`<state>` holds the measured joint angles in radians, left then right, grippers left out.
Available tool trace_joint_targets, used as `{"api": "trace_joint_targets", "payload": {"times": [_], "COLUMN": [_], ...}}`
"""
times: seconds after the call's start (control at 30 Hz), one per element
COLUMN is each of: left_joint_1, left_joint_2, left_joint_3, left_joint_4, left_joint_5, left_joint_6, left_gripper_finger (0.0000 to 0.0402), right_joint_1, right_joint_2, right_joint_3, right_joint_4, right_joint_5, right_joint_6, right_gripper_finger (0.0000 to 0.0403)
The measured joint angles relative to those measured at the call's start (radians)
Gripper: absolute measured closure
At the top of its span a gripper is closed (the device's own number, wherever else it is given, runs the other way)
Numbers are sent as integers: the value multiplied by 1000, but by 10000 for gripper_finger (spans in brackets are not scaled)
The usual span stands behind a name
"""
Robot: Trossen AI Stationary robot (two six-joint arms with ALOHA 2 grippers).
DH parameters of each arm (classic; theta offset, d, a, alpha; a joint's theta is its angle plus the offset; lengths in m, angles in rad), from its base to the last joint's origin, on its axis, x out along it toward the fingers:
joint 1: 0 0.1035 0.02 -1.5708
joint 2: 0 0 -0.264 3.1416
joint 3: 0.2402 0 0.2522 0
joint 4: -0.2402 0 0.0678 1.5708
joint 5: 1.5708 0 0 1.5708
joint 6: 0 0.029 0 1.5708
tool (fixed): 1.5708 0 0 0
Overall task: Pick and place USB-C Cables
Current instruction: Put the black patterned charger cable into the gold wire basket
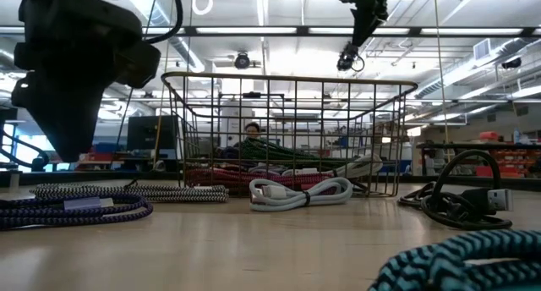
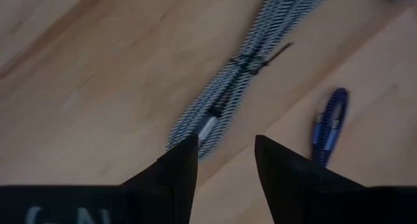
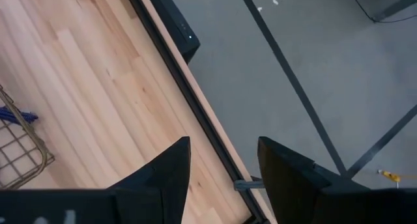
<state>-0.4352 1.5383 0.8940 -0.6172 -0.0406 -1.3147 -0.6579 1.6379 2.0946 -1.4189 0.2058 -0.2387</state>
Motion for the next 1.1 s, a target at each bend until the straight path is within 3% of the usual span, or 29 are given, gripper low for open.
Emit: {"api": "trace_joint_targets", "payload": {"times": [0.37,0.8,1.0,1.1], "left_joint_1": [-19,-11,-5,1], "left_joint_2": [10,121,176,174], "left_joint_3": [0,0,7,7], "left_joint_4": [15,11,-13,-21], "left_joint_5": [0,28,29,35], "left_joint_6": [158,310,343,334], "left_gripper_finger": [241,195,201,225], "right_joint_1": [1,1,1,1], "right_joint_2": [0,0,1,1], "right_joint_3": [0,0,0,0], "right_joint_4": [12,12,12,12], "right_joint_5": [-3,-25,-26,-26], "right_joint_6": [6,36,40,55], "right_gripper_finger": [219,219,219,219]}}
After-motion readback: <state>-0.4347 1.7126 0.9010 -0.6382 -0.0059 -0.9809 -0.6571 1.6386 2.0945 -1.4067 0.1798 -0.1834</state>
